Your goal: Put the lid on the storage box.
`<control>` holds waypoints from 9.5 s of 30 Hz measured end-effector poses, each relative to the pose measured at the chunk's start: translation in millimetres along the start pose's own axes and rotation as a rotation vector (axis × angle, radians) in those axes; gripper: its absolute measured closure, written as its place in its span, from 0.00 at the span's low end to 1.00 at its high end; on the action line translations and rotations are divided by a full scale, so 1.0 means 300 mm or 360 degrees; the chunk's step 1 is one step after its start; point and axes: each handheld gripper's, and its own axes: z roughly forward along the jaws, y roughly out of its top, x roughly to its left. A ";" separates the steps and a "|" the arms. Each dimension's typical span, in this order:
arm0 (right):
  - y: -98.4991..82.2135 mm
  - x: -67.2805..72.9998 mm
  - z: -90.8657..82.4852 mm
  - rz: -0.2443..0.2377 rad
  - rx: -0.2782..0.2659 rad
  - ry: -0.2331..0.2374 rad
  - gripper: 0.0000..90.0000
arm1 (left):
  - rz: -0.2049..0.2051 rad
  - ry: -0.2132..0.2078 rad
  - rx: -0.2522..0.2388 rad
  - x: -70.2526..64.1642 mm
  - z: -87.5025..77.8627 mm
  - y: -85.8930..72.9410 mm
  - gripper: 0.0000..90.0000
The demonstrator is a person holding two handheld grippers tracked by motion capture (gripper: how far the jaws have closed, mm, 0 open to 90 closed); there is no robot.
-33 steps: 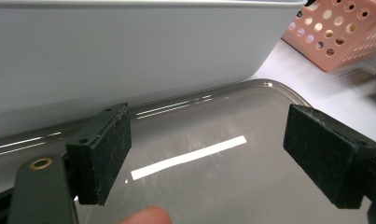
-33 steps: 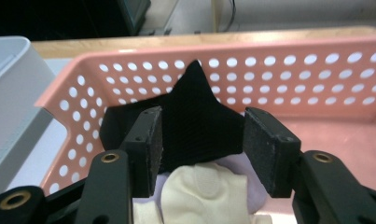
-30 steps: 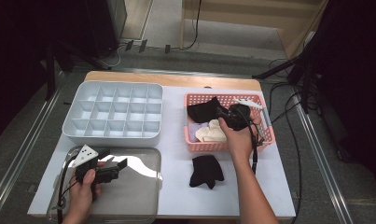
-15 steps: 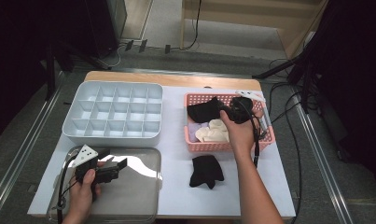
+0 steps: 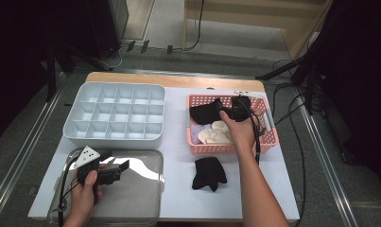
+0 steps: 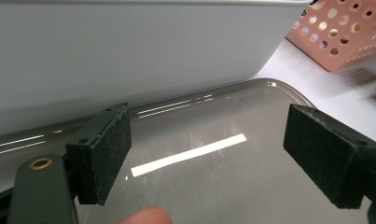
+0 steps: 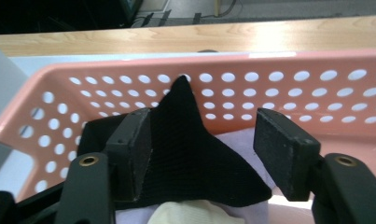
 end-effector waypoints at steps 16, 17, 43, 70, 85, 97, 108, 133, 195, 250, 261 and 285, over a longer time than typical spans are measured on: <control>-0.007 0.026 0.022 -0.0079 0.0108 0.0039 0.94 | -0.0003 -0.0004 -0.0009 0.000 -0.001 -0.001 0.18; -0.002 0.030 0.011 -0.0098 0.0082 0.0026 0.94 | -0.0002 -0.0004 -0.0009 0.001 -0.002 -0.001 0.18; -0.082 0.122 -0.334 -0.0026 -0.0150 0.0312 0.94 | 0.0022 0.0013 -0.0011 -0.004 0.000 -0.001 0.18; -0.126 0.076 -0.203 -0.0030 -0.0070 0.0146 0.60 | 0.0032 0.0009 -0.0005 -0.005 0.001 0.000 0.18; -0.150 0.077 -0.081 0.0070 0.0233 -0.0022 0.41 | 0.0029 0.0005 -0.0013 -0.007 -0.001 -0.001 0.18; -0.178 0.109 -0.061 0.0023 0.0332 -0.0026 0.88 | 0.0041 0.0006 -0.0015 -0.008 -0.003 -0.002 0.18; -0.151 0.085 -0.172 0.0028 0.0024 0.0115 0.90 | 0.0047 0.0011 -0.0006 -0.010 -0.001 -0.002 0.18; -0.233 0.129 -0.302 -0.0011 -0.0263 0.0235 0.90 | 0.0059 0.0033 -0.0007 -0.013 -0.001 -0.002 0.18; -0.588 0.119 -0.491 0.0030 -0.0225 0.0448 0.51 | -0.0054 0.0108 -0.0086 -0.008 -0.035 0.026 0.16; -0.567 -0.206 -0.605 0.0100 -0.0332 -0.0108 0.44 | 0.0122 -0.0067 -0.0021 -0.236 0.016 0.026 0.16; -0.618 0.066 -0.536 -0.0127 -0.0178 0.0258 0.51 | 0.0150 -0.0137 -0.0022 -0.272 0.023 0.024 0.16; -0.615 0.079 -0.574 -0.0251 -0.0124 0.0103 0.87 | 0.0185 -0.0194 0.0011 -0.328 0.052 0.014 0.16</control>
